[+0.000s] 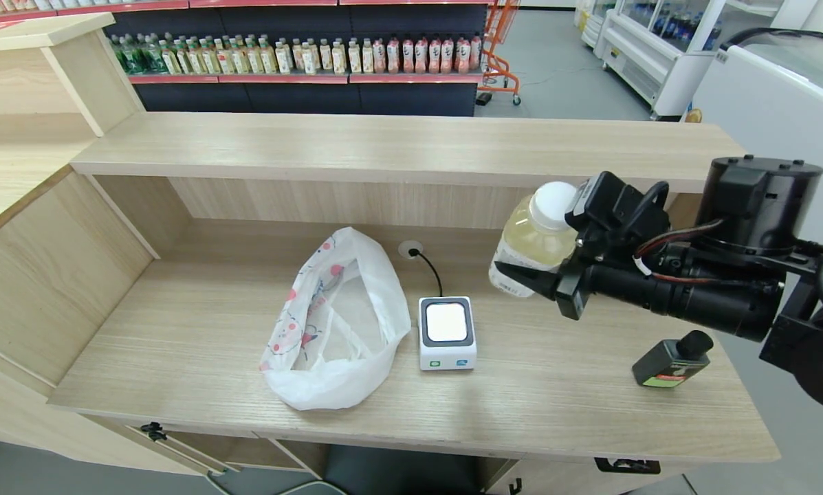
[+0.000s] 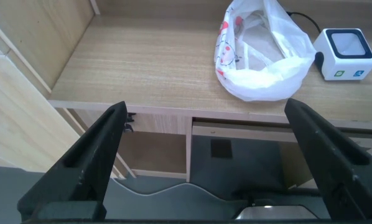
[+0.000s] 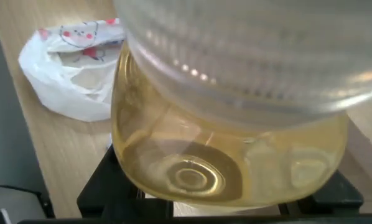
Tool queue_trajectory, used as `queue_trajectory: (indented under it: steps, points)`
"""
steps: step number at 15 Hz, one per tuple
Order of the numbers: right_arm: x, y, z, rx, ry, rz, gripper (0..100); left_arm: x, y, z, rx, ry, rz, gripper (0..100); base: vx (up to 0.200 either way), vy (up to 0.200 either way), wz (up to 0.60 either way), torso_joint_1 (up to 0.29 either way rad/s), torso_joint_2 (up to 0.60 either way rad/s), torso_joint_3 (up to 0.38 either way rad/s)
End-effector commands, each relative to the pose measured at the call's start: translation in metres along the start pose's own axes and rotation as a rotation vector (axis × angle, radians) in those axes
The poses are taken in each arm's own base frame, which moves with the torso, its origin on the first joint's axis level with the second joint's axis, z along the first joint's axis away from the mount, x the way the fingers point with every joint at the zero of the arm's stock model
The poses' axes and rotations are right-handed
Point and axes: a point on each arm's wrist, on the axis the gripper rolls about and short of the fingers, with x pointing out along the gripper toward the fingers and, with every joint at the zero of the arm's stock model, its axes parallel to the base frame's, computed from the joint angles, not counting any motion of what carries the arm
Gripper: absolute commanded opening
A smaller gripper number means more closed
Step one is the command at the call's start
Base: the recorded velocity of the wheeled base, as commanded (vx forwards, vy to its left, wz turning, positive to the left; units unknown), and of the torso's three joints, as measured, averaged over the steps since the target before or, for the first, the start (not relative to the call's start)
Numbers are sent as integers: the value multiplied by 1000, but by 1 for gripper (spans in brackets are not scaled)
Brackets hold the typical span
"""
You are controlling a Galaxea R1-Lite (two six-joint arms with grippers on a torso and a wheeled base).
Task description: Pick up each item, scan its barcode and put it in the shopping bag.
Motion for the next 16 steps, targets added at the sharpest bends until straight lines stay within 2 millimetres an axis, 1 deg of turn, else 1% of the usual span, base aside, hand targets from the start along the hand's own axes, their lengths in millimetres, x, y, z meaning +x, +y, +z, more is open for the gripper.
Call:
queue_trajectory:
  steps: [1, 3, 4, 7, 11, 14, 16]
  points:
    - [0, -4, 4, -134, 4, -64, 0, 0, 0, 0, 0, 1, 0, 100, 0, 0, 0, 0, 0, 0]
    - [0, -2, 3, -234, -9, -87, 0, 0, 0, 0, 0, 1, 0, 100, 0, 0, 0, 0, 0, 0]
    - [-5, 2, 0, -324, -5, -90, 0, 0, 0, 0, 0, 1, 0, 100, 0, 0, 0, 0, 0, 0]
    - [-23, 7, 0, -426, 6, -90, 0, 0, 0, 0, 0, 1, 0, 100, 0, 0, 0, 0, 0, 0]
    - [-36, 18, -7, -454, 38, -64, 0, 0, 0, 0, 1, -1, 2, 100, 0, 0, 0, 0, 0, 0]
    - [-35, 18, -8, -463, 26, -85, 0, 0, 0, 0, 0, 1, 0, 100, 0, 0, 0, 0, 0, 0]
    - [-35, 18, -9, -494, 40, -102, 0, 0, 0, 0, 0, -1, 0, 100, 0, 200, 0, -2, 5, 0]
